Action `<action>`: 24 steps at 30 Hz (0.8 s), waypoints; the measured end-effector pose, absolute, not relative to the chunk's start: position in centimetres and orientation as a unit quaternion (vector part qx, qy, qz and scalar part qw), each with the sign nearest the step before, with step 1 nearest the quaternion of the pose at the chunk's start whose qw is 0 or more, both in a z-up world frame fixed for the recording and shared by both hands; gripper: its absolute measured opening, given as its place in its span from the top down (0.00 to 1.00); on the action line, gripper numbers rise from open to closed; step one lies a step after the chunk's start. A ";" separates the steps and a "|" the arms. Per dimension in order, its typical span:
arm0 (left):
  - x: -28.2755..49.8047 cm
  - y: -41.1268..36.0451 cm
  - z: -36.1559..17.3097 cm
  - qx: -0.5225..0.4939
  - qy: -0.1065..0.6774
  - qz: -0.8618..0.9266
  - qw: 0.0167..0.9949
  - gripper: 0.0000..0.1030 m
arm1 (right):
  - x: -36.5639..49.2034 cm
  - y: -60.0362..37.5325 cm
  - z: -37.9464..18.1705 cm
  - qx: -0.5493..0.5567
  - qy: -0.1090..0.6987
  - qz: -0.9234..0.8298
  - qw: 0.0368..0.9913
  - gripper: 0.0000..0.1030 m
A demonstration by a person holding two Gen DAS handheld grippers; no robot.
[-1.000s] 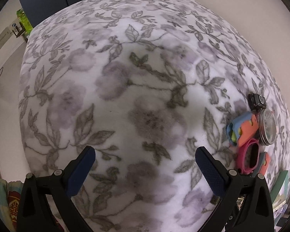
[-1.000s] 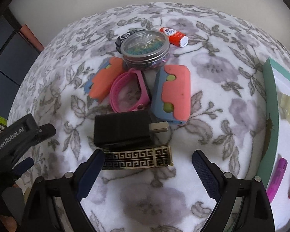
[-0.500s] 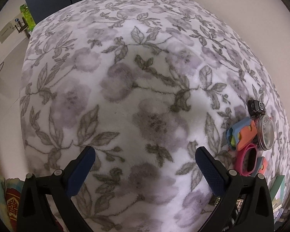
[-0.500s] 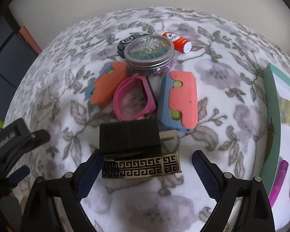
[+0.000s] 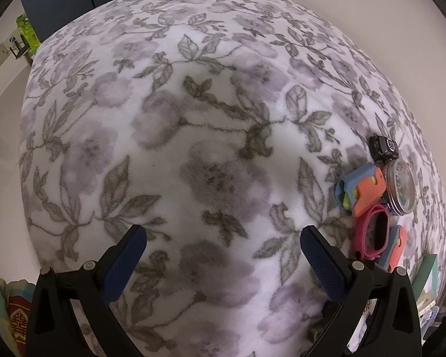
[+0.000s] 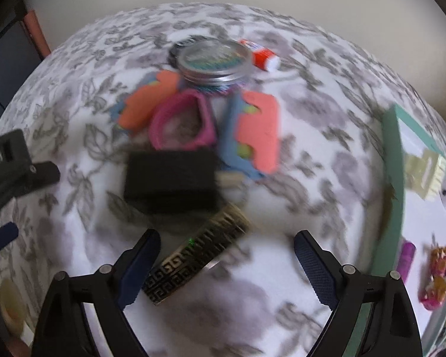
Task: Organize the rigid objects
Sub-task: 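Close the right gripper on the gold Greek-key strip while the left gripper grasps the black box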
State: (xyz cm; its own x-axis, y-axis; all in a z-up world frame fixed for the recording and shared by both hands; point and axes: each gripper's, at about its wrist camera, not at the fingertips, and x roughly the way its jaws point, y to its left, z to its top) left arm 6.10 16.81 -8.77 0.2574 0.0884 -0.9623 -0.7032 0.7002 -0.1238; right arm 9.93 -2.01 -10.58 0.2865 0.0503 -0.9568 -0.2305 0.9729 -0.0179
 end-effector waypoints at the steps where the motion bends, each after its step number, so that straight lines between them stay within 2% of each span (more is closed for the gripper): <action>1: 6.2 16.6 -8.8 -0.282 0.549 0.261 0.742 0.00 | 9.9 -2.5 -10.6 -0.074 0.594 0.085 0.796 0.10; 3: 6.5 16.0 -8.7 -0.282 0.551 0.247 0.746 0.00 | 9.9 -3.6 -10.5 -0.069 0.599 0.074 0.794 0.12; 6: 7.1 15.1 -8.6 -0.280 0.553 0.222 0.753 0.00 | 9.9 -4.4 -10.3 -0.054 0.602 0.069 0.793 0.23; 11: 8.4 12.8 -8.1 -0.276 0.555 0.160 0.769 0.00 | 9.4 -4.8 -9.7 -0.057 0.595 0.070 0.798 0.52; 15: 9.5 10.4 -7.4 -0.262 0.553 0.110 0.783 0.00 | 9.4 -4.6 -9.5 -0.053 0.591 0.074 0.802 0.59; 17: 10.0 9.4 -7.2 -0.250 0.553 0.094 0.789 0.00 | 8.9 -5.1 -9.4 -0.042 0.590 0.068 0.803 0.70; 20: 10.5 8.2 -7.2 -0.237 0.556 0.078 0.793 0.00 | 9.1 -6.2 -9.4 -0.013 0.594 0.061 0.802 0.77; 24: 11.0 7.0 -7.3 -0.229 0.560 0.051 0.795 0.02 | 9.2 -7.7 -9.4 0.026 0.598 0.059 0.799 0.77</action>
State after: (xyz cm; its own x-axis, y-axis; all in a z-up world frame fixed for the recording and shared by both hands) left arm 11.03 6.99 -7.34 0.3675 -0.1747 -0.9135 -0.3379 0.8900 -0.3062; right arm 9.20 -7.74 -9.42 0.2777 0.1251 -0.9525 -0.0622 0.9917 0.1121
